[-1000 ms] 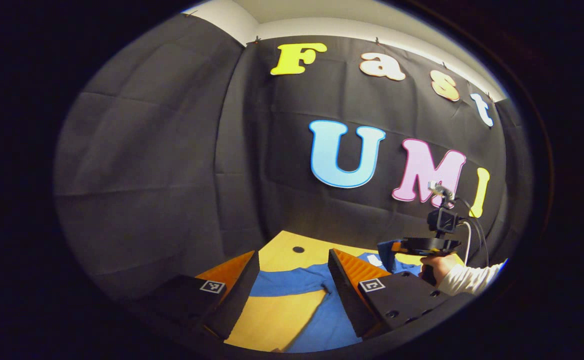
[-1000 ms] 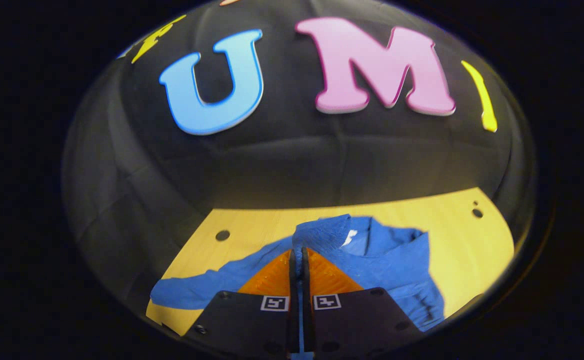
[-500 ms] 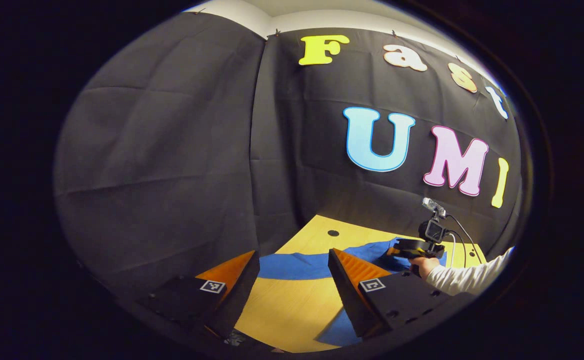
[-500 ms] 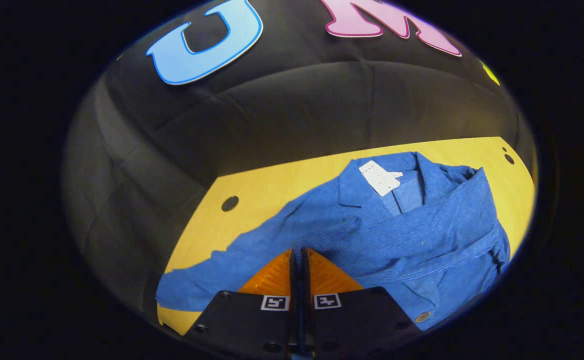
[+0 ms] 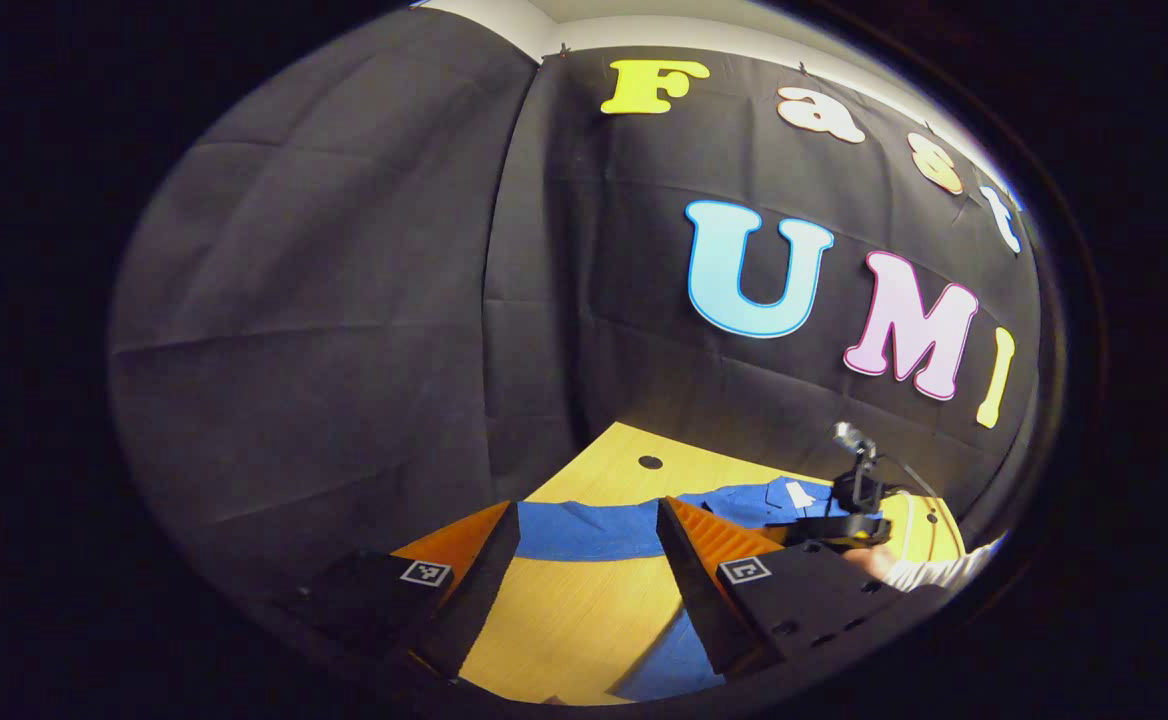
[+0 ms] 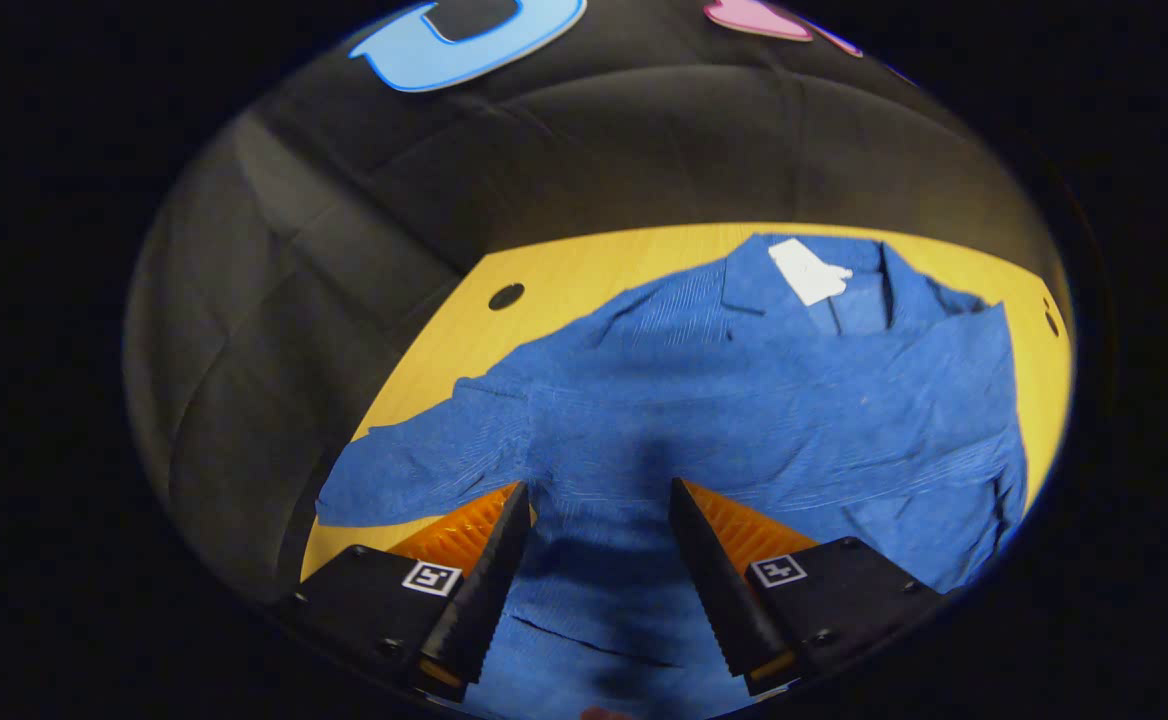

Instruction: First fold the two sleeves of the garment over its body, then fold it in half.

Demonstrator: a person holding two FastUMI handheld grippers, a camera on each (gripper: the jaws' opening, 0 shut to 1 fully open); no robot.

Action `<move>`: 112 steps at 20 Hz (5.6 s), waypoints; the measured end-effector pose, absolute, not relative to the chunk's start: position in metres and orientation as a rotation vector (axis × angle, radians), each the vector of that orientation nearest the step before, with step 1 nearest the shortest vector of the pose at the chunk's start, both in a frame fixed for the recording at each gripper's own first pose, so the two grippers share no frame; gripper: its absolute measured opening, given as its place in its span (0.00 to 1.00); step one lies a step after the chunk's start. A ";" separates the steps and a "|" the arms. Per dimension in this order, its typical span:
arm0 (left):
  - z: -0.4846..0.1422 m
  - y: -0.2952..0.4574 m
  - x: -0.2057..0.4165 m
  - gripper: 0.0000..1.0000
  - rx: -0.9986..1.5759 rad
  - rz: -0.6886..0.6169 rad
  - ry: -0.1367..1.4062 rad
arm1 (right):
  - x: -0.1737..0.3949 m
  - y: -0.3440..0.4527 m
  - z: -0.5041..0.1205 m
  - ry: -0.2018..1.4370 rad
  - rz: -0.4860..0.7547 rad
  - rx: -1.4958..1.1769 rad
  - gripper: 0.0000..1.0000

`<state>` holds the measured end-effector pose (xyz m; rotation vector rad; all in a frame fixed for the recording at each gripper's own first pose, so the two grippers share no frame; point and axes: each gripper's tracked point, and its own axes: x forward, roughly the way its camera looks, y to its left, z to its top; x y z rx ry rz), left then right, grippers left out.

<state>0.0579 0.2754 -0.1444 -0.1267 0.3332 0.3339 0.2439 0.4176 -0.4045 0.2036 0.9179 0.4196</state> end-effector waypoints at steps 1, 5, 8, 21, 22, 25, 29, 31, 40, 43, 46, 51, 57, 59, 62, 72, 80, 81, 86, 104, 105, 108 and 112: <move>-0.158 0.284 0.066 0.80 -0.126 0.338 0.350 | 0.244 0.407 -0.385 0.873 0.427 0.193 0.89; -0.217 0.327 0.102 0.80 -0.125 0.381 0.468 | 0.223 0.359 -0.306 0.722 0.459 0.156 0.89; -0.261 0.351 0.140 0.83 -0.126 0.409 0.583 | 0.197 0.312 -0.270 0.679 0.430 0.144 0.89; -0.370 0.409 0.195 0.82 -0.036 0.447 0.879 | 0.158 0.222 -0.266 0.714 0.222 0.194 0.89; -0.378 0.408 0.196 0.82 -0.044 0.452 0.899 | 0.157 0.223 -0.264 0.712 0.222 0.198 0.89; -0.390 0.404 0.203 0.83 -0.072 0.446 0.903 | 0.155 0.223 -0.268 0.726 0.214 0.200 0.89; -0.386 0.402 0.204 0.82 -0.045 0.367 0.922 | 0.149 0.231 -0.268 0.746 0.231 0.230 0.89; -0.387 0.399 0.205 0.50 -0.029 0.332 0.939 | 0.147 0.229 -0.265 0.744 0.238 0.233 0.89; -0.352 0.372 0.230 0.00 -0.090 0.258 0.858 | 0.134 0.191 -0.262 0.745 0.195 0.246 0.89; -0.321 0.345 0.246 0.00 -0.086 0.195 0.786 | 0.132 0.176 -0.264 0.742 0.174 0.277 0.89; -0.281 0.300 0.267 0.00 -0.073 0.096 0.707 | 0.130 0.165 -0.264 0.739 0.167 0.291 0.89; -0.210 0.174 0.314 0.00 -0.048 -0.141 0.556 | 0.123 0.137 -0.267 0.741 0.150 0.318 0.89; -0.170 0.000 0.358 0.00 0.015 -0.397 0.387 | 0.106 0.077 -0.264 0.717 0.077 0.327 0.89; -0.174 -0.051 0.360 0.00 0.037 -0.459 0.385 | 0.102 0.058 -0.263 0.711 0.055 0.337 0.73; -0.201 -0.110 0.362 0.00 0.047 -0.512 0.447 | 0.095 0.033 -0.266 0.716 0.035 0.343 0.89; -0.349 -0.192 0.329 0.03 0.177 -0.600 0.867 | 0.084 -0.027 -0.285 0.747 0.014 0.352 0.89; -0.310 -0.182 0.306 0.83 0.161 -0.608 0.757 | 0.083 -0.024 -0.303 0.783 0.028 0.376 0.89; -0.304 -0.166 0.299 0.83 0.158 -0.585 0.751 | 0.081 -0.020 -0.306 0.791 0.031 0.379 0.89; -0.294 -0.057 0.234 0.83 0.054 -0.428 0.826 | 0.067 0.016 -0.323 0.850 0.088 0.359 0.89; -0.378 0.152 0.033 0.83 0.038 -0.031 1.365 | -0.047 0.039 -0.452 1.368 0.039 0.127 0.90; -0.378 0.151 0.032 0.83 0.057 -0.028 1.377 | -0.049 0.037 -0.455 1.382 0.028 0.125 0.90; -0.378 0.149 0.027 0.83 0.108 -0.040 1.410 | -0.046 0.037 -0.454 1.393 0.010 0.145 0.89; -0.380 0.142 0.028 0.84 0.120 -0.038 1.426 | -0.048 0.035 -0.455 1.418 0.016 0.109 0.89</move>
